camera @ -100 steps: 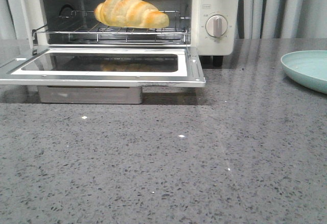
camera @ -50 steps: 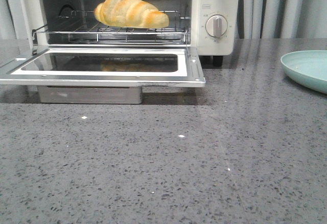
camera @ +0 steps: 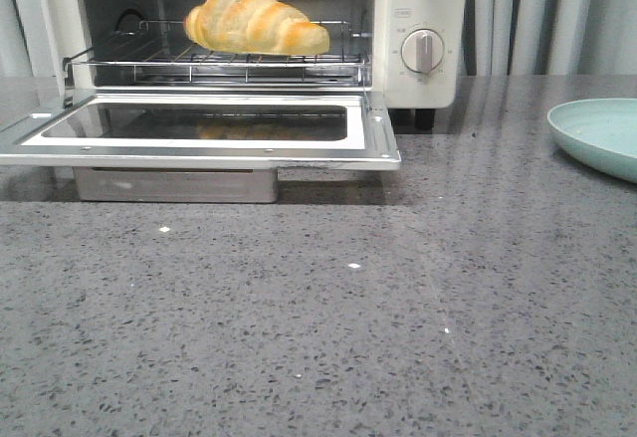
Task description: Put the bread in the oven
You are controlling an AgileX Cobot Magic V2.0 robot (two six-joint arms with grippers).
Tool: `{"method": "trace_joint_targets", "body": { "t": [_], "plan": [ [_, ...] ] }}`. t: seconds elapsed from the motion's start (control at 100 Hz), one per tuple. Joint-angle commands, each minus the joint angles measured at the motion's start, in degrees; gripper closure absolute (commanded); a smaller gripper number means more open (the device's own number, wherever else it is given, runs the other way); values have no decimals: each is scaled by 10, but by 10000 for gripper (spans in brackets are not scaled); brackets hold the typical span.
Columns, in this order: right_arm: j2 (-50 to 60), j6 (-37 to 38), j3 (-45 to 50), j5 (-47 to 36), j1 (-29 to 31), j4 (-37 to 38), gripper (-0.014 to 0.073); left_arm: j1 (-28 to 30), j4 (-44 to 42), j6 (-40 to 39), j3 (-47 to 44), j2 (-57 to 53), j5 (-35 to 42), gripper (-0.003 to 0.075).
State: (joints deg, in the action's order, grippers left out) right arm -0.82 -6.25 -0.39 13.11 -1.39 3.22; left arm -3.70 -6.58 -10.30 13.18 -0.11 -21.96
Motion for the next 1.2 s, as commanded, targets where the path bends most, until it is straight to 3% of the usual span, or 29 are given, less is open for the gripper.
{"method": "trace_joint_targets", "body": {
  "t": [0.0, 0.26, 0.58, 0.86, 1.19],
  "plan": [
    [1, 1, -7, -53, 14, 0, 662, 2, 5, -3, 15, -15, 46, 741],
    [24, 1, 14, -61, 57, -25, 662, 2, 5, -3, 15, -15, 46, 741],
    [24, 1, 25, -62, 59, -50, 662, 2, 5, -3, 15, -15, 46, 741],
    [24, 1, 25, 56, 59, -50, 662, 2, 5, -3, 15, -15, 46, 741],
    [24, 1, 25, 57, 59, -51, 662, 2, 5, -3, 15, -15, 46, 741]
  ]
}}
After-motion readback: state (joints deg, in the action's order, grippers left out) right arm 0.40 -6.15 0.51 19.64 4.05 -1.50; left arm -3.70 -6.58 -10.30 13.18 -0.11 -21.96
